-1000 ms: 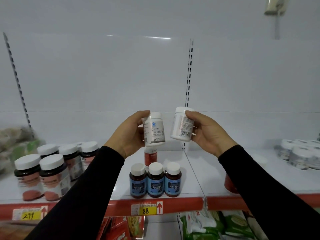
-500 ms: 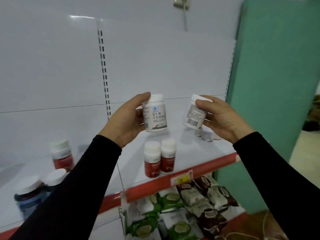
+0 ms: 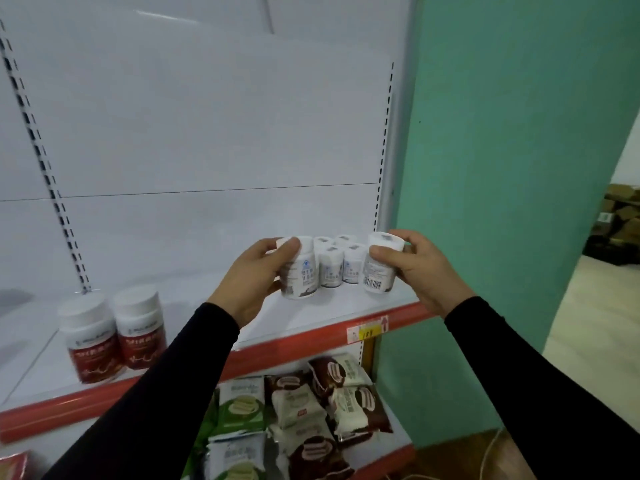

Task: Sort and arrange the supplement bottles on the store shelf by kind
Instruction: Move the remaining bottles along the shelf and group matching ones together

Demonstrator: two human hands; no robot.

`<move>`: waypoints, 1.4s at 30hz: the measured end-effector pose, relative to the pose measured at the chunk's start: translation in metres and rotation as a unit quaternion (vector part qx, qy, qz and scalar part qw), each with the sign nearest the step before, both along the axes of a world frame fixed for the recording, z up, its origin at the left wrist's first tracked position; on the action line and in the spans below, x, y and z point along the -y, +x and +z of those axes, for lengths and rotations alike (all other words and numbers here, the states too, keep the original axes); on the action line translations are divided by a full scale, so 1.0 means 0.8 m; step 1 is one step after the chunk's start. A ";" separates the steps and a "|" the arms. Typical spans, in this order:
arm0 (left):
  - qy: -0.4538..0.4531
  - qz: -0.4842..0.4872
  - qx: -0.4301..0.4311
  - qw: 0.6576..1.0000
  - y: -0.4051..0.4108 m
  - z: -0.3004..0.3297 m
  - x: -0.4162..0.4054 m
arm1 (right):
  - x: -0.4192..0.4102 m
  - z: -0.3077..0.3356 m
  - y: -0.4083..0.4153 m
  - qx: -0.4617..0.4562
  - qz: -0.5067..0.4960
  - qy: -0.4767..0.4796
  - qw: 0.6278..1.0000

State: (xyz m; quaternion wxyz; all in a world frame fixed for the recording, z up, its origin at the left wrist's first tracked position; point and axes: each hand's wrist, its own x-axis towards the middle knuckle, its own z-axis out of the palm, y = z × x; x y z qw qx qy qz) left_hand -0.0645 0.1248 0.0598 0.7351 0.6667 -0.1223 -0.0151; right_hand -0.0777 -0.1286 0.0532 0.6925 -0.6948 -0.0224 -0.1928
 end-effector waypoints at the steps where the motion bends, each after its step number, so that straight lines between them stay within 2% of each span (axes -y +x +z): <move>1: 0.007 0.016 0.000 1.000 0.004 -0.007 0.008 | 0.005 -0.008 0.010 0.000 0.008 -0.025 1.000; 5: 0.054 0.060 0.005 0.997 0.024 -0.030 0.029 | 0.006 -0.032 0.043 0.021 0.023 -0.100 0.995; 10: 0.118 0.094 0.000 0.988 0.050 -0.053 0.047 | -0.008 -0.059 0.074 0.019 0.036 -0.122 0.992; 15: 0.185 0.118 0.037 0.975 0.064 -0.064 0.063 | -0.015 -0.076 0.092 0.027 0.041 -0.135 0.990; 22: 0.164 0.171 0.010 0.971 0.070 -0.073 0.080 | -0.011 -0.086 0.110 0.038 0.079 -0.172 0.981; 30: 0.149 0.211 0.015 0.966 0.070 -0.080 0.095 | 0.007 -0.094 0.122 0.034 0.129 -0.166 0.977; 34: 0.165 0.225 0.016 0.960 0.061 -0.070 0.092 | 0.014 -0.090 0.122 0.044 0.099 -0.151 0.983; 38: 0.166 0.274 0.057 0.946 0.038 -0.044 0.067 | 0.004 -0.054 0.117 0.118 0.013 -0.126 0.985; 42: 0.146 0.307 0.120 0.933 -0.005 -0.007 0.011 | -0.062 0.007 0.100 0.179 0.094 -0.056 0.978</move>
